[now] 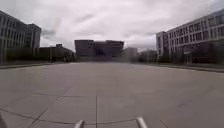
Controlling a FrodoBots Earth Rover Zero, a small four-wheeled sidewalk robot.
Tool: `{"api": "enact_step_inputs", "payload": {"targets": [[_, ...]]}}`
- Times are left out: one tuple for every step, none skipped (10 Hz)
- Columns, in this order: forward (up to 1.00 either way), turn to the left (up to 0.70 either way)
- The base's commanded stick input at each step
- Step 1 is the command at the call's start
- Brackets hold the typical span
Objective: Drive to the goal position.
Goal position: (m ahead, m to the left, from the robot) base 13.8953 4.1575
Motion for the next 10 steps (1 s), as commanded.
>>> {"api": "enact_step_inputs", "payload": {"targets": [[1.00,0.40],[1.00,0.40],[1.00,0.40],[1.00,0.40],[1.00,0.40],[1.00,0.40],[1.00,0.40],[1.00,0.21],[1.00,0.00],[1.00,0.00]]}}
